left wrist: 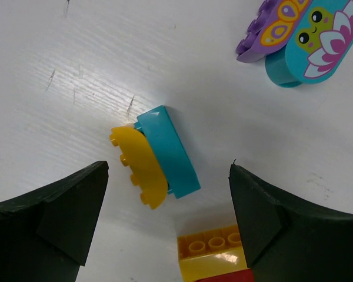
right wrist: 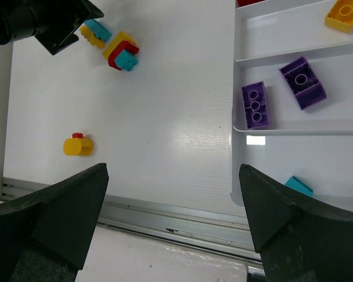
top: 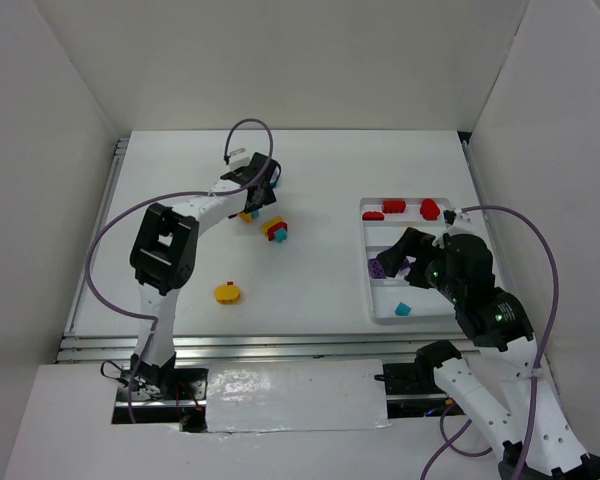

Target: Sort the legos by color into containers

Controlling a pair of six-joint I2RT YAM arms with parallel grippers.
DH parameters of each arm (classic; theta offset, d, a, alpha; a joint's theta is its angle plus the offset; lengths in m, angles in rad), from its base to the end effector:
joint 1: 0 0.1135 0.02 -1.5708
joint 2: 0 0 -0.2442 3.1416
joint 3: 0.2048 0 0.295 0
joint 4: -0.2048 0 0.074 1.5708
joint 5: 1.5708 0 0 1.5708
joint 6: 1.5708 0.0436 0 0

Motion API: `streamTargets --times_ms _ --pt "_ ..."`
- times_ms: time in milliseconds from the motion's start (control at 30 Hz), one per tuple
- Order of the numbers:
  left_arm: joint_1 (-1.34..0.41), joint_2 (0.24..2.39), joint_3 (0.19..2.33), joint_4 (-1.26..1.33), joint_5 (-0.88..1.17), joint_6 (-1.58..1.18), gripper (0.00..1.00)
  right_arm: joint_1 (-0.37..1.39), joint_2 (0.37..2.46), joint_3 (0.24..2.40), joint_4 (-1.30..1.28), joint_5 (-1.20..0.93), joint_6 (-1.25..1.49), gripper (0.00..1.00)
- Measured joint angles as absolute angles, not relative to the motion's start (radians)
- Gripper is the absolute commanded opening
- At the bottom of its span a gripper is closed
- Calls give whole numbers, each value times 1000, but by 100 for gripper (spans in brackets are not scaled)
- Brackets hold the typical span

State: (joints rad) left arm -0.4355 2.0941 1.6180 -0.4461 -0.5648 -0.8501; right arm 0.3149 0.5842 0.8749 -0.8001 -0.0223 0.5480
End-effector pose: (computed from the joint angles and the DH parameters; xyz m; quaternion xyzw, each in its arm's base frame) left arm 0.4570 -0.1869 0.1576 -0.2742 0.8726 0.0280 0.4033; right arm 0.1694 0.0562 0.3311 0.0947 0.8572 0.2204 0.4557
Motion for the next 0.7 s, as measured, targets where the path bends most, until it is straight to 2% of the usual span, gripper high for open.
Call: streamTargets --times_ms 167,433,533,567,600,633,700 --pt "-430 2149 1674 -450 -569 -852 94 319 590 875 -799 -37 537 99" --pt "-420 2153 1637 -438 -572 -871 87 322 614 875 -779 -56 529 100" --pt "-415 2157 1628 -429 -572 -871 74 323 622 875 -767 -65 529 99" --pt "-414 2160 1628 -424 -571 -871 57 323 622 874 -764 -65 529 99" --pt "-413 2166 1628 -419 -572 -872 46 323 622 874 -762 -67 529 99" --pt "-411 2170 1628 -412 -577 -869 27 323 622 873 -760 -68 529 99" --pt "-410 2170 1627 -402 -577 -867 22 323 622 867 -754 -68 529 99"
